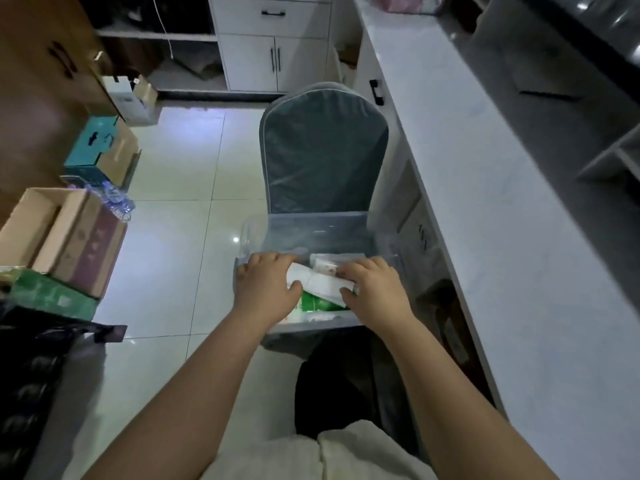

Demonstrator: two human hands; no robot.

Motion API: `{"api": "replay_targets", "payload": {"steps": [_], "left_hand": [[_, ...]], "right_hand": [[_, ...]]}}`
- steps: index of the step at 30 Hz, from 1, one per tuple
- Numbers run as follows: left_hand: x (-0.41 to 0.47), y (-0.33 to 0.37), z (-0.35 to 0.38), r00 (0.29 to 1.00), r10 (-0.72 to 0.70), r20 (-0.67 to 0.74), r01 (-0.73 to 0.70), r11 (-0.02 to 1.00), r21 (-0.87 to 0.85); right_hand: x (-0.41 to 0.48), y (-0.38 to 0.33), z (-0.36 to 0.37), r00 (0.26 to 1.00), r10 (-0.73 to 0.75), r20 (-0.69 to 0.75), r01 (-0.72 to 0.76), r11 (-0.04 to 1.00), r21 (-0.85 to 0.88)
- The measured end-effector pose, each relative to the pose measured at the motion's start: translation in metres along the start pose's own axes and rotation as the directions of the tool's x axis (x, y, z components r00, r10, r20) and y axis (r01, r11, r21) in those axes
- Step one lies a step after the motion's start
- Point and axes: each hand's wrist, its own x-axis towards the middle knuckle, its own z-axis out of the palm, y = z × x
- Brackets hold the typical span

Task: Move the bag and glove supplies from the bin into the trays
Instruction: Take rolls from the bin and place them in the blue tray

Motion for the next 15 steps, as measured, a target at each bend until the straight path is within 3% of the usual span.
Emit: {"api": "replay_targets", "payload": {"steps": [7, 15], "left_hand": [[0.090, -0.006, 0.069, 0.974, -0.107, 0.199, 0.099, 0.994, 0.050], [0.136, -0.035, 0.166, 0.881, -0.146, 0.451, 0.132, 0.989, 0.063]], "right_hand": [[0.120, 0.088, 0.050, 0.955, 0.090, 0.284, -0.129, 0.984, 0.121], [0.167, 0.149, 0.157, 0.807, 0.156, 0.570, -0.229, 0.972, 0.058]]}}
